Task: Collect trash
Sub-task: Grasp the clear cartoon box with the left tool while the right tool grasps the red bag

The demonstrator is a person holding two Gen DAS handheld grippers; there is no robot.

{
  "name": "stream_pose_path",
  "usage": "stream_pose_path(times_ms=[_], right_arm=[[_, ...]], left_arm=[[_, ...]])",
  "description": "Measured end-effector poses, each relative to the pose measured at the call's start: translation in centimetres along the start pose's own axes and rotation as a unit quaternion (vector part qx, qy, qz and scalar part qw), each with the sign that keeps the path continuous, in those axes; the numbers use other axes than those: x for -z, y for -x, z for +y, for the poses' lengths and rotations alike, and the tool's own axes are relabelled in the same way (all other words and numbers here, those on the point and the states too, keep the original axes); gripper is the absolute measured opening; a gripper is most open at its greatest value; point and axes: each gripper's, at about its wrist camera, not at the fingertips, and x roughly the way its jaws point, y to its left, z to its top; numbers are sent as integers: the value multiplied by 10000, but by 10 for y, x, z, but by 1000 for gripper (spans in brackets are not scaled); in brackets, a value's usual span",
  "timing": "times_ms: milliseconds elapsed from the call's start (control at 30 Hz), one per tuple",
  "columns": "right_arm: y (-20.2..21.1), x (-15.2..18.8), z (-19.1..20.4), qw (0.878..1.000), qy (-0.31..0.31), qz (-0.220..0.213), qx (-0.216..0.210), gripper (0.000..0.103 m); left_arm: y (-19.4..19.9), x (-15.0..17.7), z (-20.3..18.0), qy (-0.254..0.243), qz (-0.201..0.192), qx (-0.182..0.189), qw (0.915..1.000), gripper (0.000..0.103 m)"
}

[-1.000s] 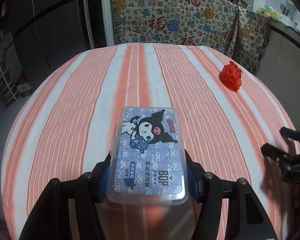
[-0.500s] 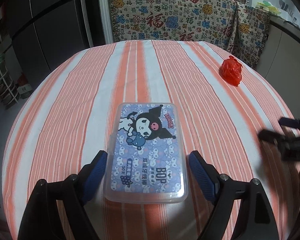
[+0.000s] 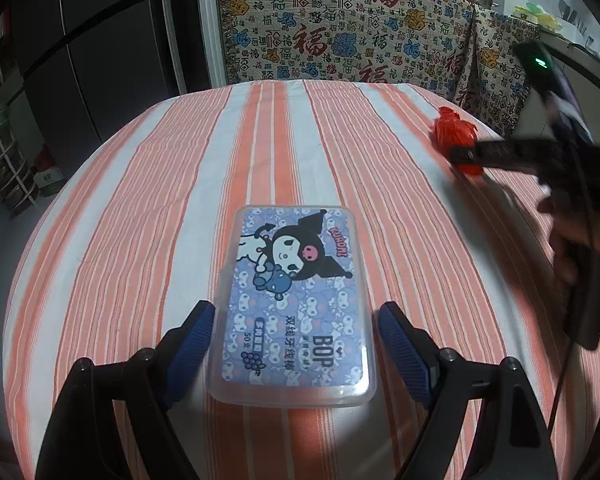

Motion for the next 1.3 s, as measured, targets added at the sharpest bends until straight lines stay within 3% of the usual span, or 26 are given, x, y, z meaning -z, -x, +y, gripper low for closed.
stream_pose_path(times_ms=[167, 233, 300, 333, 400, 433, 500, 567, 1000, 1300], right_arm=[[46, 61, 23, 9855, 1357, 129, -1012, 26], [62, 85, 29, 9798, 1628, 169, -1145, 27], [71, 100, 33, 9789, 1715, 150, -1100, 33], [74, 106, 35, 9791, 1744, 107, -1040, 37], [76, 114, 39, 9789, 1829, 32, -905, 61], [77, 114, 42, 9797, 1844, 5, -781, 64], [72, 112, 40, 9846, 1652, 57, -575, 81], [64, 106, 31, 9885, 1387, 169, -577, 92], [65, 109, 34, 9877, 1414, 233, -629, 102], [65, 110, 34, 9876, 1416, 228, -632, 102]], left_arm=[[0, 0, 0, 0, -1, -2, 10000, 85], [0, 0, 0, 0, -1, -5, 10000, 85], [0, 0, 0, -4, -2, -8, 10000, 85], [0, 0, 1, -3, -3, -7, 10000, 85], [0, 0, 1, -2, -4, -7, 10000, 85], [0, 0, 1, -5, -3, -9, 10000, 86], [0, -1, 1, -9, -3, -17, 10000, 86], [0, 0, 0, -12, -2, -40, 10000, 86], [3, 5, 0, 64, 6, -113, 9999, 88], [3, 6, 0, 73, 3, -111, 9999, 88]])
